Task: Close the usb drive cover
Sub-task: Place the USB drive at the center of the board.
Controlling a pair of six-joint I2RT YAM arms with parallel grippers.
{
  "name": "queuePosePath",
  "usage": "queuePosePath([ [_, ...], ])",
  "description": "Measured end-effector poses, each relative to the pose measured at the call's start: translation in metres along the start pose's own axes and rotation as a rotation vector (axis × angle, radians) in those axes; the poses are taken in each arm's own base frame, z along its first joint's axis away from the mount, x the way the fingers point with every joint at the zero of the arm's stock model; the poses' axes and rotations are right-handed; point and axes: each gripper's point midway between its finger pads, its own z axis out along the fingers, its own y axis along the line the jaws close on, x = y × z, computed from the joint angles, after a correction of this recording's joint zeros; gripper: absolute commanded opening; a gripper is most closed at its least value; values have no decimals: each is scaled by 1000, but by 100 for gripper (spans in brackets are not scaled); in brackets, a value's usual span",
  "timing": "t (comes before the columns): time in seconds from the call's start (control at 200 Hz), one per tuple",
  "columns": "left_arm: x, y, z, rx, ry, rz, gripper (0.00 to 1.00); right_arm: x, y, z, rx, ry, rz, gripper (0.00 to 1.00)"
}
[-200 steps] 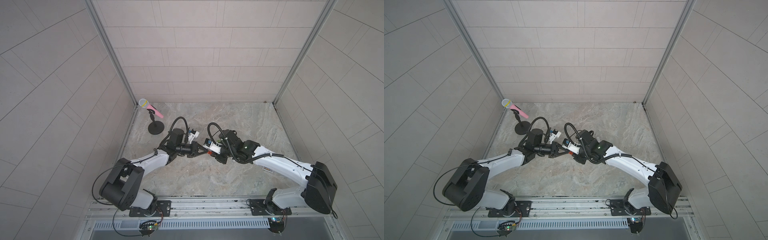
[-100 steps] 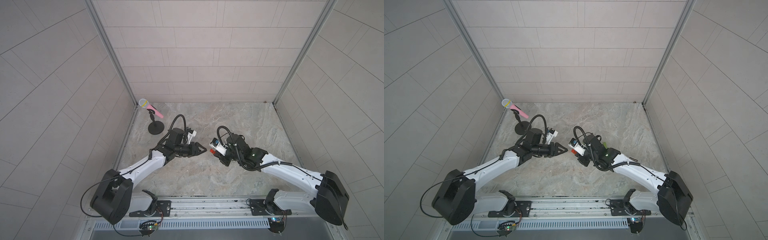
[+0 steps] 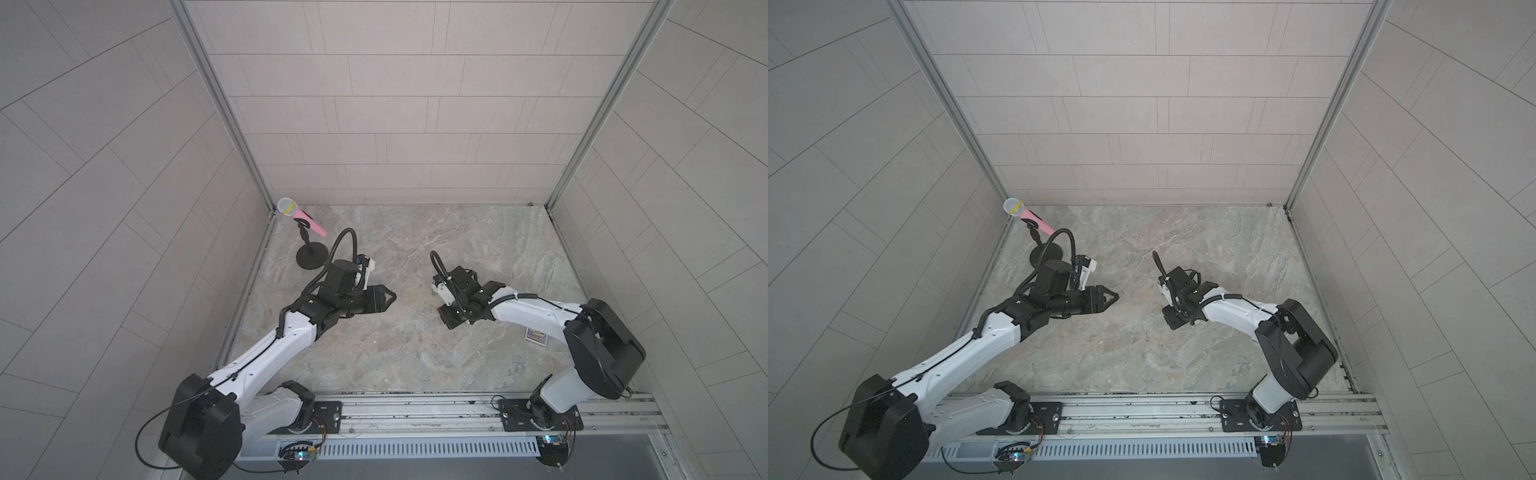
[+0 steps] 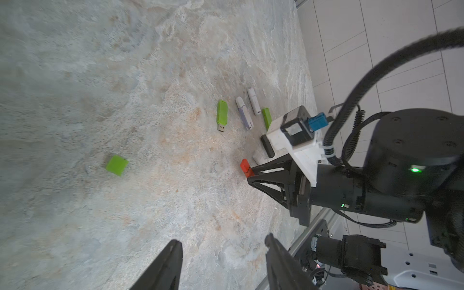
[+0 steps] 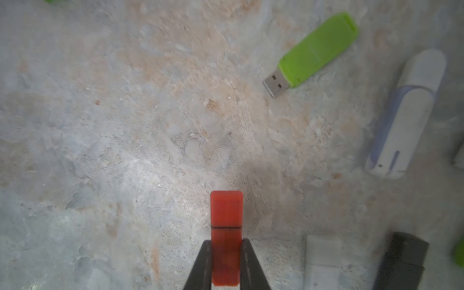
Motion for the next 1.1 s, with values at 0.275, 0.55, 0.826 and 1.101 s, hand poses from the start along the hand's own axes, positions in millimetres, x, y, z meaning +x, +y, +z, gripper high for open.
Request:
queuePosePath([
  [0.275, -7, 7, -12, -55, -72, 27, 59, 17, -9, 9, 52, 101, 58, 13],
  [0.55, -8, 12, -14, -81, -90, 29, 59, 11, -10, 13, 71, 131, 83, 17],
  [0.826, -8, 17, -15, -97, -94, 23, 59, 11, -11, 13, 83, 147, 88, 19],
  [1.101, -6, 20, -14, -105, -92, 19, 59, 9, -15, 14, 112, 147, 96, 28],
])
